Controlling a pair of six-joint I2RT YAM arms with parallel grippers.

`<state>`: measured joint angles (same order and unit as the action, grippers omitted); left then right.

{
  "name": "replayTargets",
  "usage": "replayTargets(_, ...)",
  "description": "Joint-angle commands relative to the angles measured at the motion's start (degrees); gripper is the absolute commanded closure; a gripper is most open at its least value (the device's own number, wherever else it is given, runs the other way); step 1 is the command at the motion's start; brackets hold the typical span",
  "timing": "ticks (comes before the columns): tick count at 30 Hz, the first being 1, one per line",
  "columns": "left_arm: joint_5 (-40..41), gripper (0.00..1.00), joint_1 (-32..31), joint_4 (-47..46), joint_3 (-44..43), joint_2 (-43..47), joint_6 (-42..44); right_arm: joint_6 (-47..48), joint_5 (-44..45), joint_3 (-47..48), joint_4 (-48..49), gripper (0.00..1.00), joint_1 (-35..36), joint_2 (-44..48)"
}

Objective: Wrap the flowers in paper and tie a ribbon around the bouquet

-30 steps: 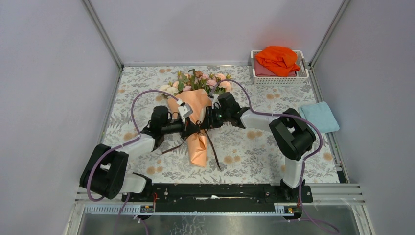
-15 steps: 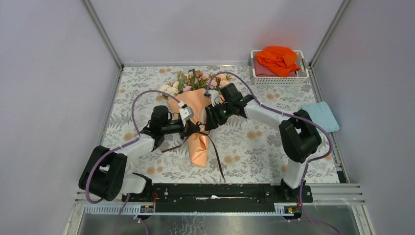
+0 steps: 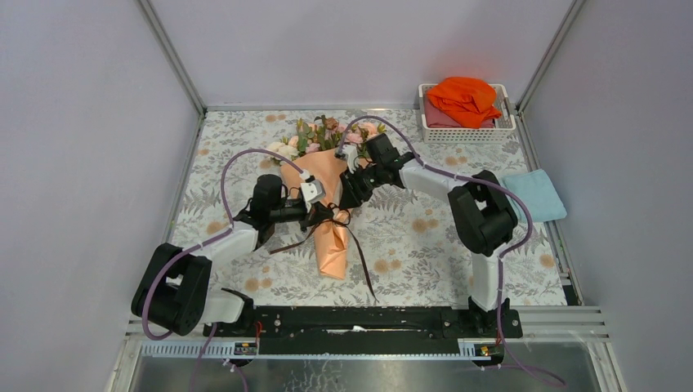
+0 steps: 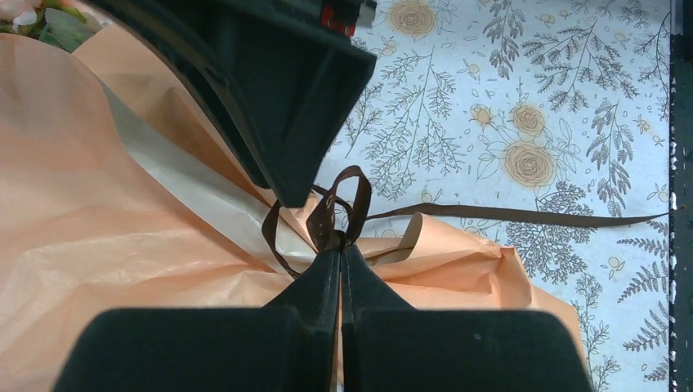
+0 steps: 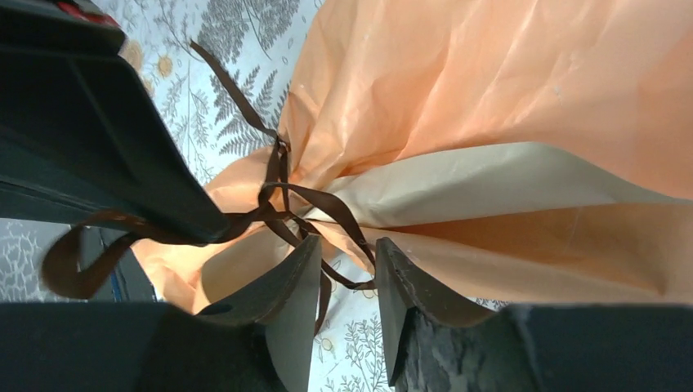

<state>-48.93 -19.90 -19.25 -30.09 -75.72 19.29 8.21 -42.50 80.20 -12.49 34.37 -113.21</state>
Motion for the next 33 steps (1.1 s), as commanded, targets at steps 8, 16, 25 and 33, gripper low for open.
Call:
replayTargets(8, -0.13, 1.00, -0.31, -0.97, -2.11, -0.12, 3.57, 3.70, -5.45, 0.93, 1.64, 0.81, 0.70, -1.89)
replayTargets(16, -1.16, 1.00, -0.31, -1.07, -3.02, -1.64, 11.04, 1.42, -6.78, -6.54, 4.19, 0.99, 0.73, 3.42)
replayTargets(25, -3.26, 1.00, -1.89, 2.90, -3.83, -2.35, 21.23, -13.64, -11.08, -19.51, 21.88, 1.00, 0.73, 11.26)
replayTargets(33, -3.34, 1.00, -1.98, 1.35, -5.44, -4.20, 24.52, -15.35, -10.43, -17.15, 20.52, 0.74, -0.13, 8.27)
